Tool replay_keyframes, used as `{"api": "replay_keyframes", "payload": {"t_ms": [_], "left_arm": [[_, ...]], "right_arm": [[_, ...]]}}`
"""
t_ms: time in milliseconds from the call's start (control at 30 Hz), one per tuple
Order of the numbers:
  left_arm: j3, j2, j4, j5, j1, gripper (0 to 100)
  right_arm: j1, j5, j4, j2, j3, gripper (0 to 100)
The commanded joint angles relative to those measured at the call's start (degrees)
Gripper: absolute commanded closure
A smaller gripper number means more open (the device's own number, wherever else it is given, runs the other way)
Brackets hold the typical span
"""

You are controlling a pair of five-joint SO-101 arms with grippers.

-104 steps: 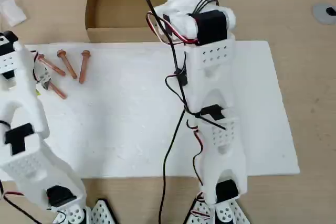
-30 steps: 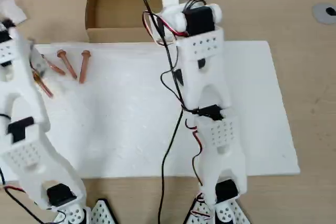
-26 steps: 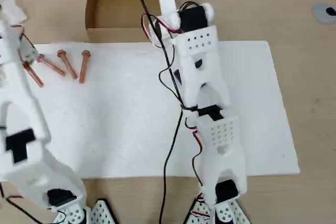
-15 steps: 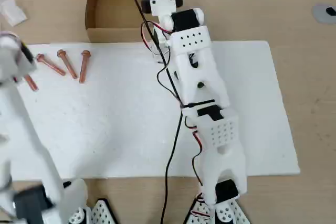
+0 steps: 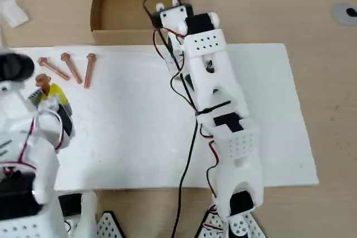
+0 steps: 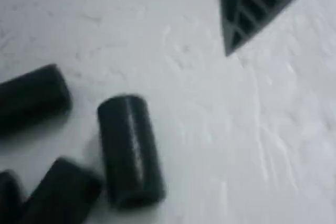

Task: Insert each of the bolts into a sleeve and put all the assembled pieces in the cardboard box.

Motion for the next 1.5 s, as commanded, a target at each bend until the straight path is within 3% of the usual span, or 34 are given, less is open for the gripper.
{"api": "replay_keyframes", "payload": {"t_ms": [0,567,833,1333,1467], "left_arm": [[1.85,-4.00,-2.64,-0.18,0.70,99],[2.02,-4.18,-2.64,-0.18,0.97,99],[2.11,-4.18,-2.55,-0.18,0.97,99],[3.25,-4.53,-2.55,-0.18,0.70,99],[4.22,-4.53,-2.55,-0.18,0.70,99]], "right_arm": [[1.27,3.60,0.70,-4.35,3.56,58.4],[3.12,6.95,-5.80,0.92,6.11,58.4],[-1.01,7.03,-6.59,1.36,6.55,58.4],[-0.31,9.85,-11.16,7.78,2.59,58.4],[-0.48,18.73,-11.25,7.78,-0.22,58.4]]}}
